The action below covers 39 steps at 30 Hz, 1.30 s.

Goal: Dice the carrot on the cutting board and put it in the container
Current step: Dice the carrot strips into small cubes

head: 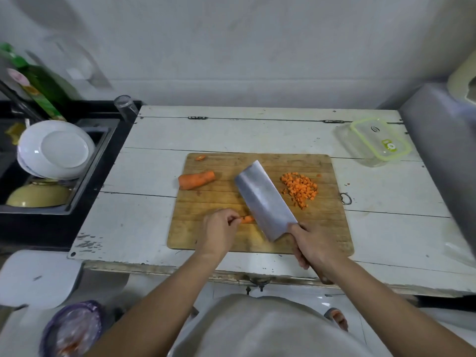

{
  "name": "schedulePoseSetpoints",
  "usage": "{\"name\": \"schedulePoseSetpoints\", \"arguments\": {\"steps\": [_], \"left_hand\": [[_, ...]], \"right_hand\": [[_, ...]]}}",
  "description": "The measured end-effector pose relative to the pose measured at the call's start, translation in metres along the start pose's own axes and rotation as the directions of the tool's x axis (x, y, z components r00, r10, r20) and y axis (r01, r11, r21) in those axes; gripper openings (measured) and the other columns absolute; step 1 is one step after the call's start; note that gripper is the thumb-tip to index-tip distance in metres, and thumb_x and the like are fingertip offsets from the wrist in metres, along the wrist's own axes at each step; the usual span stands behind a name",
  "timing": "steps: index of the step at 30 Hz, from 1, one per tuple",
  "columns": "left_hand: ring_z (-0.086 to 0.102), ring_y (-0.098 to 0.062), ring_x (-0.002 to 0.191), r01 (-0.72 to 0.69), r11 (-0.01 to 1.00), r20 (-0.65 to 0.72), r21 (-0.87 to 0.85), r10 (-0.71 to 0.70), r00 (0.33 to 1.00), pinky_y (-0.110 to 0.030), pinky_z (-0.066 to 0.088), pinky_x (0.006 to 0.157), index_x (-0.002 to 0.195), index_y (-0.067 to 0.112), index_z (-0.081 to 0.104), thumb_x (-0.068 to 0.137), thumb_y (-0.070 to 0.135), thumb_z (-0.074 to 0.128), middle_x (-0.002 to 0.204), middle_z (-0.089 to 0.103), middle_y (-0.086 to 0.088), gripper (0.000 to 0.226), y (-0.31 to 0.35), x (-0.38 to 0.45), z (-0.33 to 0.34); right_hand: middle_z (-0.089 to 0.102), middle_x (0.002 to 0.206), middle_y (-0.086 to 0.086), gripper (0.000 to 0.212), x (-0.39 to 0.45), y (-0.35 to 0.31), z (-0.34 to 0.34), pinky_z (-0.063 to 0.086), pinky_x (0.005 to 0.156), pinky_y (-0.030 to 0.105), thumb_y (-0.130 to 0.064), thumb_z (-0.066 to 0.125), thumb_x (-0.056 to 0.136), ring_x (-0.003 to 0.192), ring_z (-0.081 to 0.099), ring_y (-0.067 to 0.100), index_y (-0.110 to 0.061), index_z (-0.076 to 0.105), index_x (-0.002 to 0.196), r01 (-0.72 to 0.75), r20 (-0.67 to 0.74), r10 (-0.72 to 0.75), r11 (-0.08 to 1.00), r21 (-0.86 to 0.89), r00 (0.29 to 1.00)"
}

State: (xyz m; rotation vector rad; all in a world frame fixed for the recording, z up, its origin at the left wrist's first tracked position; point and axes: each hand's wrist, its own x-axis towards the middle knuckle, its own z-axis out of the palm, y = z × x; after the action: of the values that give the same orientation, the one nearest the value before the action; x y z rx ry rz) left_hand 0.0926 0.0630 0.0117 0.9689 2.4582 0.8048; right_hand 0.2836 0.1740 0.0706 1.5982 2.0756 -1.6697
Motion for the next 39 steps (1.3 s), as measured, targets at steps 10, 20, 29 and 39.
{"name": "schedulePoseSetpoints", "arguments": {"steps": [10,20,29,39], "left_hand": [[0.064,0.003,0.081,0.066,0.989,0.034,-0.13,-0.063,0.997,-0.02,0.053,0.077,0.09,0.024,0.078,0.092,0.025,0.076,0.083,0.071,0.018,0.003,-0.003,0.0,0.0],[0.065,-0.001,0.078,0.1,0.982,0.042,-0.162,-0.095,0.995,-0.022,0.052,0.074,0.084,0.024,0.078,0.091,0.024,0.077,0.08,0.071,0.018,0.007,-0.003,0.004,0.003],[0.063,0.002,0.077,0.108,0.982,0.053,-0.153,-0.101,0.993,-0.017,0.047,0.068,0.084,0.025,0.078,0.092,0.022,0.076,0.077,0.066,0.023,0.009,0.0,0.003,-0.002],[0.064,-0.006,0.088,0.212,0.97,0.045,-0.121,-0.208,0.977,-0.024,0.053,0.074,0.095,0.027,0.064,0.097,0.028,0.07,0.094,0.067,0.015,0.006,0.01,-0.003,-0.002]], "right_hand": [[0.059,0.05,0.011,0.039,0.003,-0.002,0.032,0.04,0.044,0.029,-0.033,0.042,0.099,0.039,0.047,0.023,-0.008,0.056,0.073,-0.04,-0.061,0.043,0.998,0.047,0.997],[0.057,0.05,0.012,0.037,0.01,0.001,0.04,0.04,0.043,0.029,-0.029,0.04,0.097,0.038,0.046,0.023,-0.004,0.055,0.073,-0.032,-0.047,0.033,0.999,0.016,0.998],[0.052,0.056,0.011,0.031,0.014,0.005,0.035,0.031,0.042,0.031,-0.03,0.046,0.099,0.04,0.04,0.023,-0.006,0.053,0.079,-0.118,0.077,0.103,0.965,0.236,0.992],[0.055,0.059,-0.001,0.043,-0.004,0.005,0.026,0.042,0.053,0.035,-0.043,0.042,0.104,0.054,0.053,0.017,-0.016,0.055,0.073,0.193,-0.191,-0.28,0.907,-0.374,0.941]]}}
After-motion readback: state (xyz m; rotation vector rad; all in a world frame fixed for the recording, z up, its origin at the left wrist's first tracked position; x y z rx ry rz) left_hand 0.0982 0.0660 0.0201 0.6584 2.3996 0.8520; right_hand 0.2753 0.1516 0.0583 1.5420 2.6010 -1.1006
